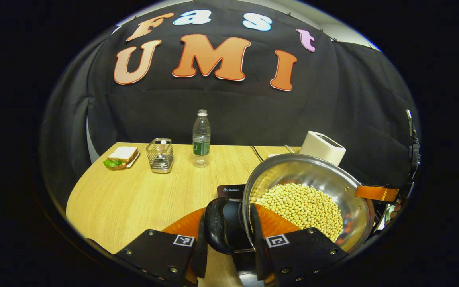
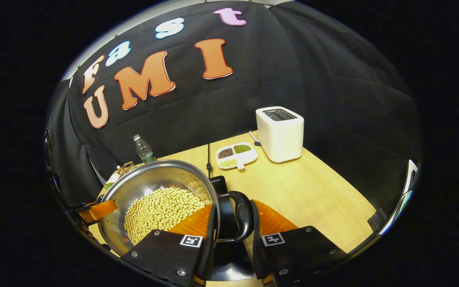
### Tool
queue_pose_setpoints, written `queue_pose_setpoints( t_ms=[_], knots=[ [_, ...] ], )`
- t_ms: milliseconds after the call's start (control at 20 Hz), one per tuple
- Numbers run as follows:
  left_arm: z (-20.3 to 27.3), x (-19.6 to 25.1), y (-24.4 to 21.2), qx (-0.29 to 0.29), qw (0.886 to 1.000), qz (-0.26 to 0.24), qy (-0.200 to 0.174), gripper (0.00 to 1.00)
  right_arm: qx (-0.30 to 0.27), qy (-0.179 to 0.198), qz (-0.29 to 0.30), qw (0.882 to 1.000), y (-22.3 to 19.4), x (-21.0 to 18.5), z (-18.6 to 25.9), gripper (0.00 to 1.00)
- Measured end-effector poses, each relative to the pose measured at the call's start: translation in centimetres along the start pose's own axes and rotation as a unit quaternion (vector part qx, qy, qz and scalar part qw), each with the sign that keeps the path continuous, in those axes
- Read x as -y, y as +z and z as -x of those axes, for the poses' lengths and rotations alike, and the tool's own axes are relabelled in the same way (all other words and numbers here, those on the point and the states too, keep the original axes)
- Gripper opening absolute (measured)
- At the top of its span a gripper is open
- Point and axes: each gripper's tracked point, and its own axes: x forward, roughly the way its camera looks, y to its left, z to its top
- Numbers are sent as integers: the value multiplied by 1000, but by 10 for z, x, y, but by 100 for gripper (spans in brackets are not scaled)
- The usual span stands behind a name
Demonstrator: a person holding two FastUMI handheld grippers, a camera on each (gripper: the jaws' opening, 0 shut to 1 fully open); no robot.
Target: First push the handle of the pot to place it horizontally, then grasp the pot with both hands and set it on the induction cooktop.
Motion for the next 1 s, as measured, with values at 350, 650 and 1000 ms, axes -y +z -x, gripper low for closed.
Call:
queue_pose_setpoints(
  t_ms=[350, 650, 1000],
  knots=[
    [-22, 32, -16, -16, 1000, 1, -17, 50, -5, -18, -7, 1000, -8, 37, -10, 35],
    [-36, 35, -31, -26, 999, 18, -21, 49, -11, -22, -8, 1000, -16, 41, -18, 40],
    [-41, 34, -41, -33, 999, 34, -25, 51, -20, -25, -6, 999, -24, 41, -18, 40]
  ],
)
